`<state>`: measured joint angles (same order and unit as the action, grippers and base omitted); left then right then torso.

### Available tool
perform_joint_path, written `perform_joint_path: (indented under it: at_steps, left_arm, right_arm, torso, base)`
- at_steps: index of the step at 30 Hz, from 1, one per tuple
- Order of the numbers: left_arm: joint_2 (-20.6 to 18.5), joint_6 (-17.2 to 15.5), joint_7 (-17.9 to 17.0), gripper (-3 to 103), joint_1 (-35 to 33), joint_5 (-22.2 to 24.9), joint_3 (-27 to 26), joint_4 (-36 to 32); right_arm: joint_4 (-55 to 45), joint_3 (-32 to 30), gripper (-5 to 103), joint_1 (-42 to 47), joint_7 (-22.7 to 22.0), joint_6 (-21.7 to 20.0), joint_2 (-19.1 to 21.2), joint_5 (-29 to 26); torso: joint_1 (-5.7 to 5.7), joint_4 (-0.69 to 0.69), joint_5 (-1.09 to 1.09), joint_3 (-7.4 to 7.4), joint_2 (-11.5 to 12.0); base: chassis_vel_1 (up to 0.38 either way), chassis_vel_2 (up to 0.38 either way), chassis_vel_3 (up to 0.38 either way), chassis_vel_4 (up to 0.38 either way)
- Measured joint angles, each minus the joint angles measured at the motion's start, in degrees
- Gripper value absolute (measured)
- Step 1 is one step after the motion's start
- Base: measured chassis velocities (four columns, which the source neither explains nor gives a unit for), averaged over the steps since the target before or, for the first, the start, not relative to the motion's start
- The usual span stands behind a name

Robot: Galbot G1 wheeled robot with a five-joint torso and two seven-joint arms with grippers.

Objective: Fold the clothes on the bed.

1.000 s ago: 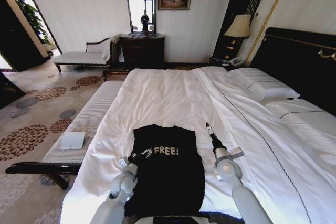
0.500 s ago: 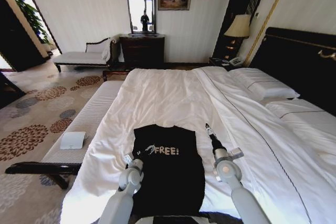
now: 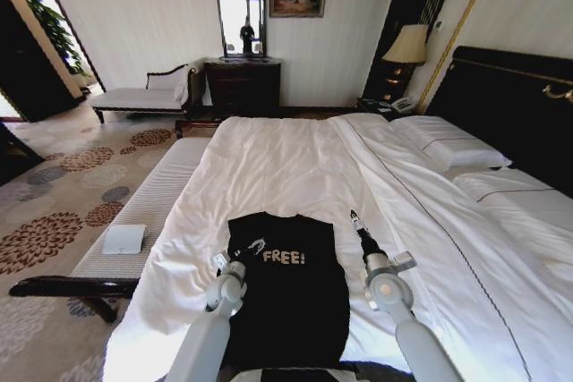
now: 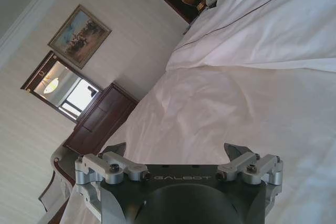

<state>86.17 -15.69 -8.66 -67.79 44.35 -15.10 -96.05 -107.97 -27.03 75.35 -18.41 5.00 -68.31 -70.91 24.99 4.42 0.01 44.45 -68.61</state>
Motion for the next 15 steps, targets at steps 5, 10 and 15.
perform_joint_path:
  at_steps: [5, 10, 15]
  left_arm:
    - [0.2, 0.8, 1.4, 100, -3.4, -4.6, 2.5, -1.0]
    - [0.3, 0.9, 0.7, 100, -3.5, -4.7, 1.7, -1.0]
    - [0.6, 2.0, -3.5, 100, -0.3, -8.7, 1.8, -0.4]
  right_arm:
    - [-0.2, -0.2, 100, 0.4, 0.0, 0.0, 0.5, 0.0]
    - [-0.3, -0.3, 100, 0.1, 0.0, 0.0, 1.2, -0.4]
    - [0.7, 0.4, 100, -0.2, 0.3, 0.0, 0.6, -0.4]
  torso:
    - [-0.02, 0.00, 0.00, 0.00, 0.0]
    - [-0.01, -0.01, -0.01, 0.00, 0.0]
    - [-0.01, 0.00, 0.00, 0.00, 0.0]
  base:
    - [0.000, 0.000, 0.000, 0.000]
    - [0.000, 0.000, 0.000, 0.000]
    - [0.000, 0.000, 0.000, 0.000]
